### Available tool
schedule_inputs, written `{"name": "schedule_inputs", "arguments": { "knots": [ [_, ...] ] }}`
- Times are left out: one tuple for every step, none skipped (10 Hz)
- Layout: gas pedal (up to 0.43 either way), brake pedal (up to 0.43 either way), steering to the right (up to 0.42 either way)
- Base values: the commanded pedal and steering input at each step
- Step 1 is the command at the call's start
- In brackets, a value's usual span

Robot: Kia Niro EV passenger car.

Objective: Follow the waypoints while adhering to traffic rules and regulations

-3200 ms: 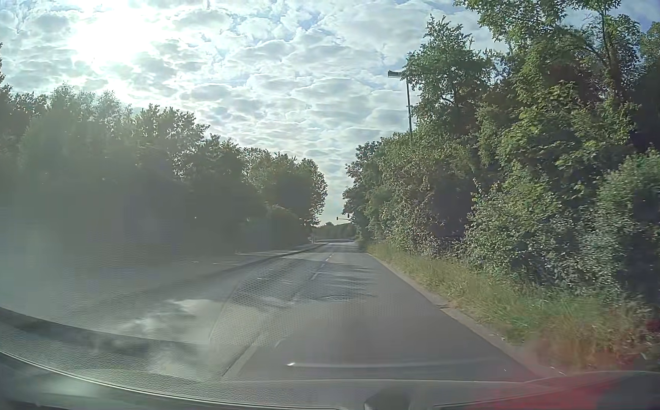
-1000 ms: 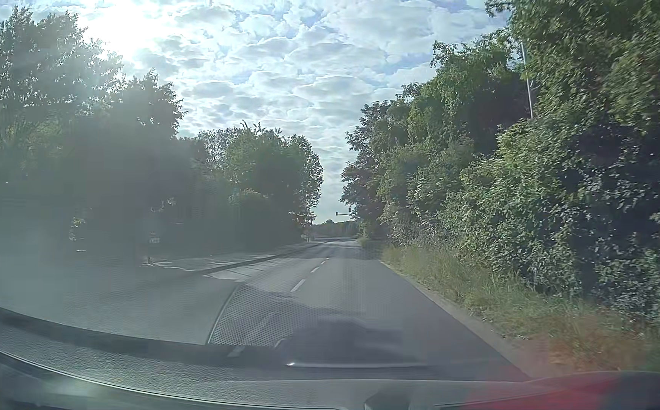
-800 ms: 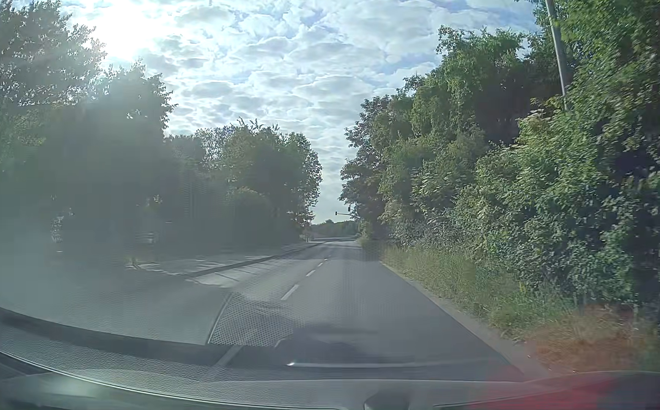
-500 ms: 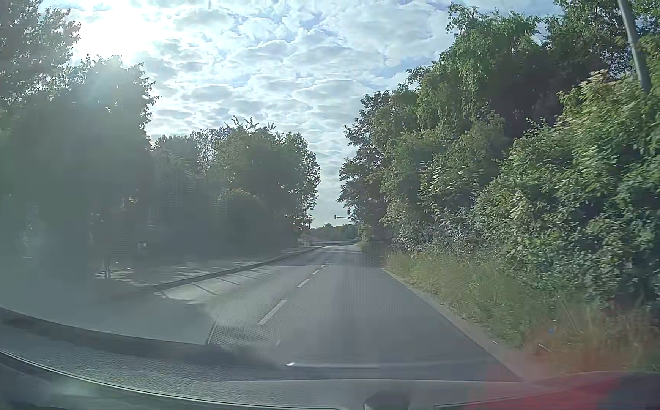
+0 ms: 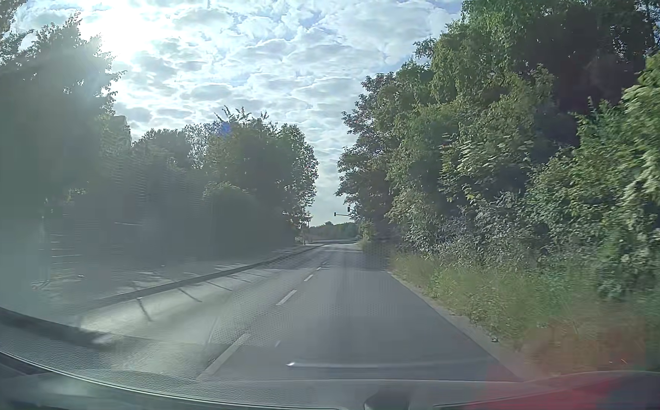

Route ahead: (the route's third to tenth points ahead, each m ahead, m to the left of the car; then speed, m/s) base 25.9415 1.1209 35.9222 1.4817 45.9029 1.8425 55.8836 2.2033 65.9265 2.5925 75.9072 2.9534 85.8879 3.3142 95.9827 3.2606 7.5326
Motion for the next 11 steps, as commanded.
{"name": "schedule_inputs", "arguments": {
  "knots": [
    [0.02,0.03,-0.006],
    [0.02,0.03,-0.006],
    [0.02,0.03,-0.006],
    [0.02,0.03,-0.004],
    [0.02,0.03,-0.003],
    [0.02,0.03,-0.003],
    [0.02,0.03,-0.003],
    [0.02,0.03,-0.002],
    [0.02,0.03,-0.002],
    [0.02,0.03,-0.002],
    [0.02,0.03,-0.002]
  ]
}}
